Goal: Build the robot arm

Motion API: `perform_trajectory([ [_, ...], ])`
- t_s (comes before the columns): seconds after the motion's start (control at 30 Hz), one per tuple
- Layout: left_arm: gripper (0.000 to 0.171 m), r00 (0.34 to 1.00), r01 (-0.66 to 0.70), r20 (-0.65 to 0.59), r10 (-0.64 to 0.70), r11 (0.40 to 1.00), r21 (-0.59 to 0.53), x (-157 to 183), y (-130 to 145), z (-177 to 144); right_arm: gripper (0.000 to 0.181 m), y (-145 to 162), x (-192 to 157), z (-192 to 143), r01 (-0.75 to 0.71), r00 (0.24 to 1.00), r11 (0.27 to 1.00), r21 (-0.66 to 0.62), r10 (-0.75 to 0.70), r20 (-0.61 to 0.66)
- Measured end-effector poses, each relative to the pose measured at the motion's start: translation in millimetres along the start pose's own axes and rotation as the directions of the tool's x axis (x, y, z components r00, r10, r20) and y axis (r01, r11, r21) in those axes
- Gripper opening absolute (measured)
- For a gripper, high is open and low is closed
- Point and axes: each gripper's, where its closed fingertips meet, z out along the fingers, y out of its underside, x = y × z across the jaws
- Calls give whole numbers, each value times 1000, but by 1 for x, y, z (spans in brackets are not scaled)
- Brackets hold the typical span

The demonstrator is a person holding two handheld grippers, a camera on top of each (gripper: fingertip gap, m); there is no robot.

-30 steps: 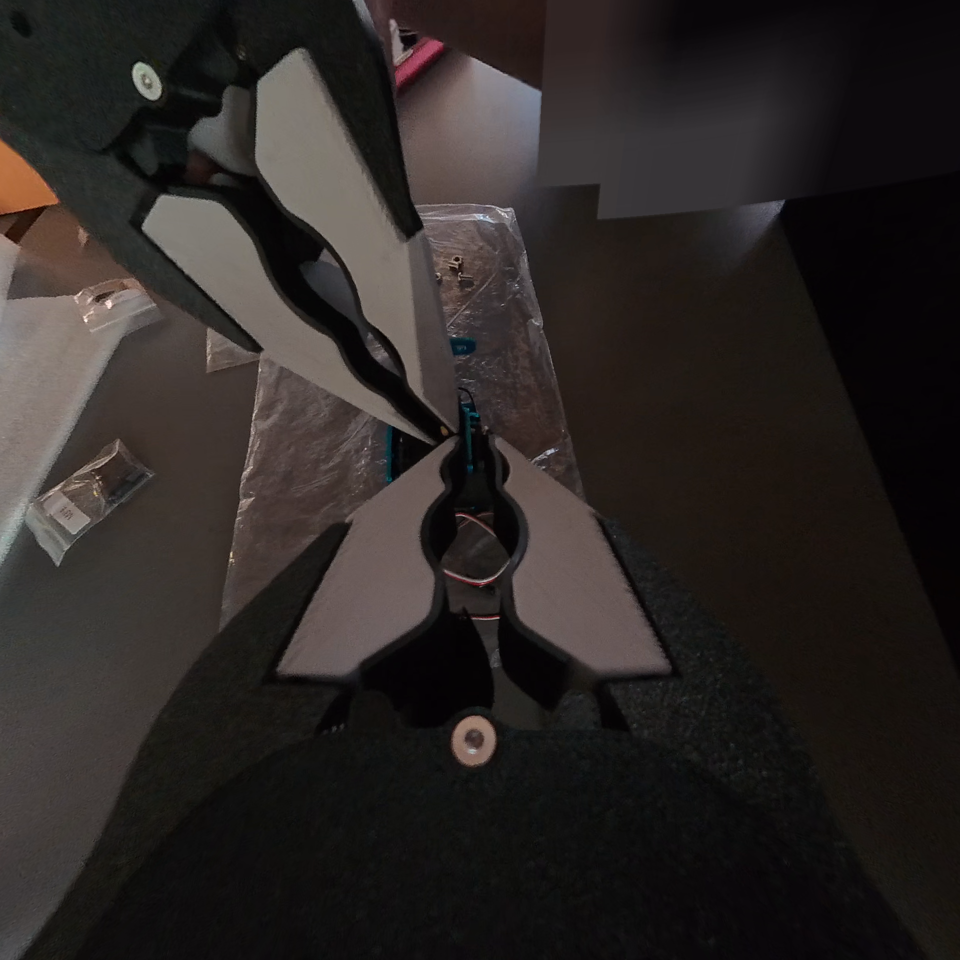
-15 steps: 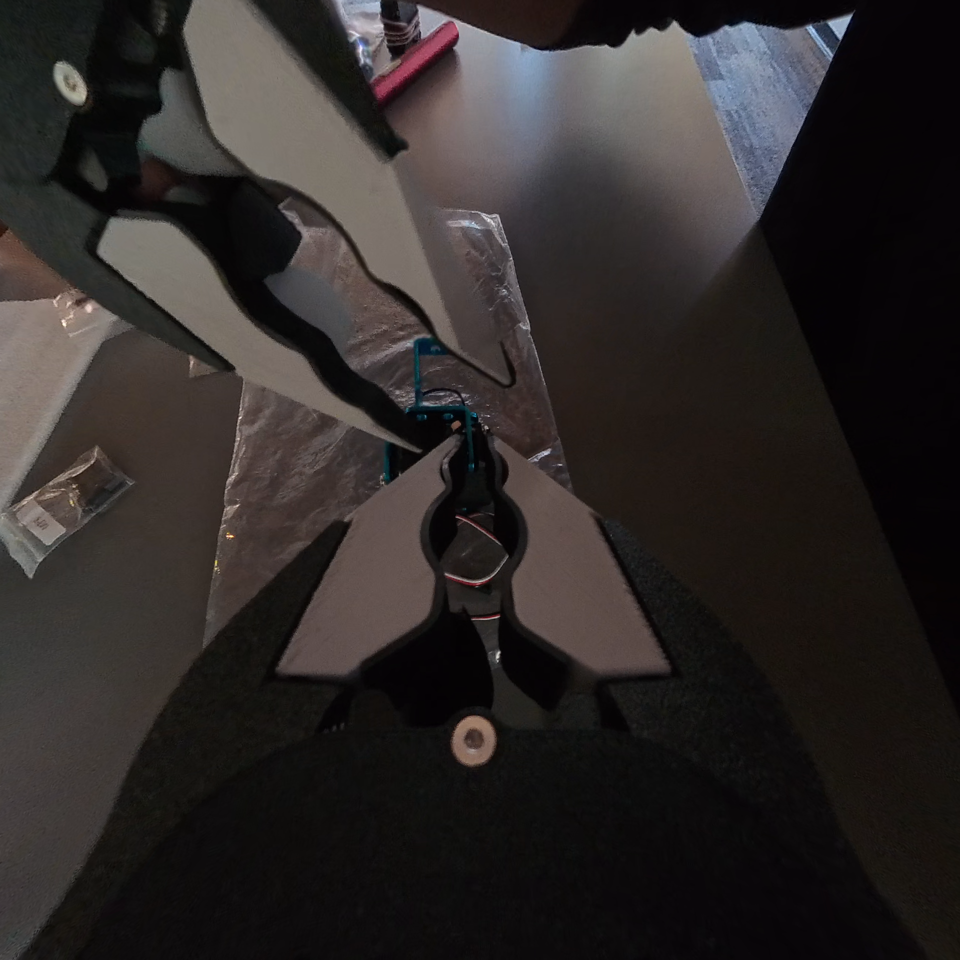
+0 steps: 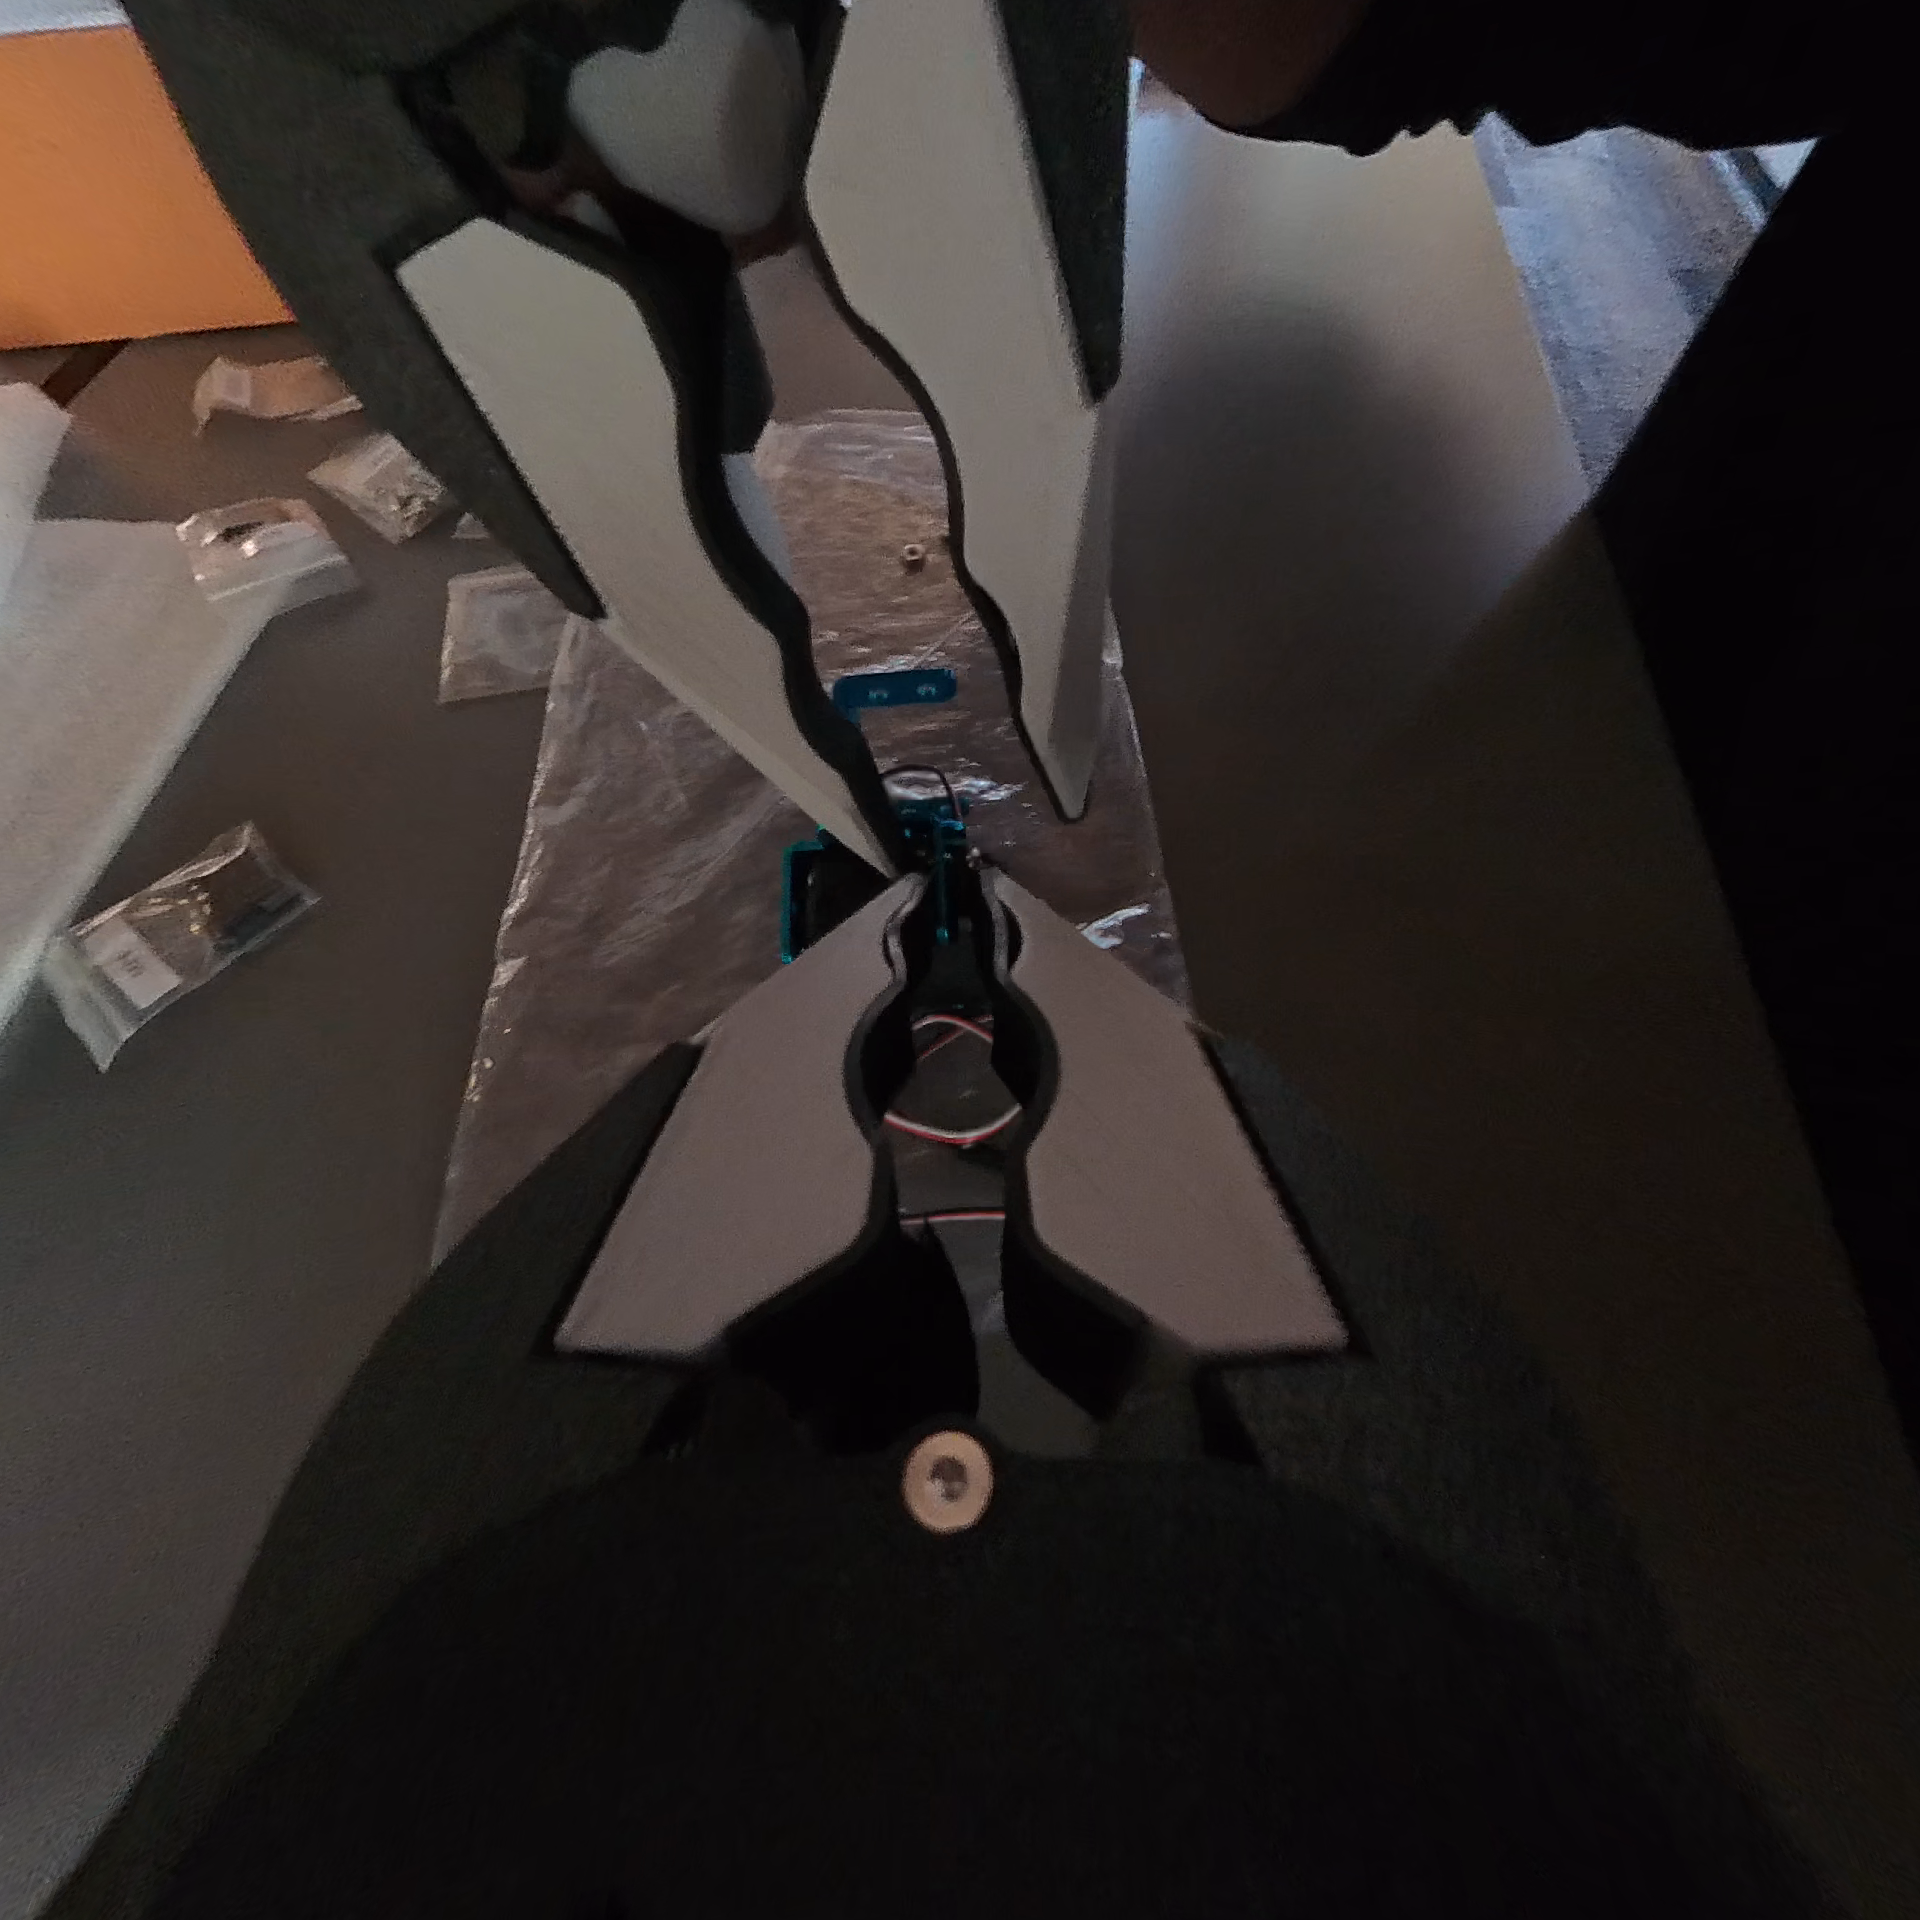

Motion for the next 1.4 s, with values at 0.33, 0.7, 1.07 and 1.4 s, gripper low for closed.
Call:
perform_trajectory([
  [0.33, 6, 996, 90, -5, -90, 996, 1, -1, -1, 1, 12, -1, 10, 1, 2, 987, 998, 56, 6, -159],
  [0.7, 5, 997, 16, -81, -16, 1000, 9, 5, 1, -4, 12, 2, 5, 0, -6, 989, 993, 121, 24, -143],
  [1.07, 5, 998, -4, -69, 6, 1000, 20, 6, 0, -2, 16, 2, 5, -4, -5, 982, 994, 111, 26, -187],
  [1.4, 5, 998, 8, -63, -6, 1000, 30, 6, -1, -1, 11, 7, 4, 0, 58, 970, 997, 43, -46, -240],
])
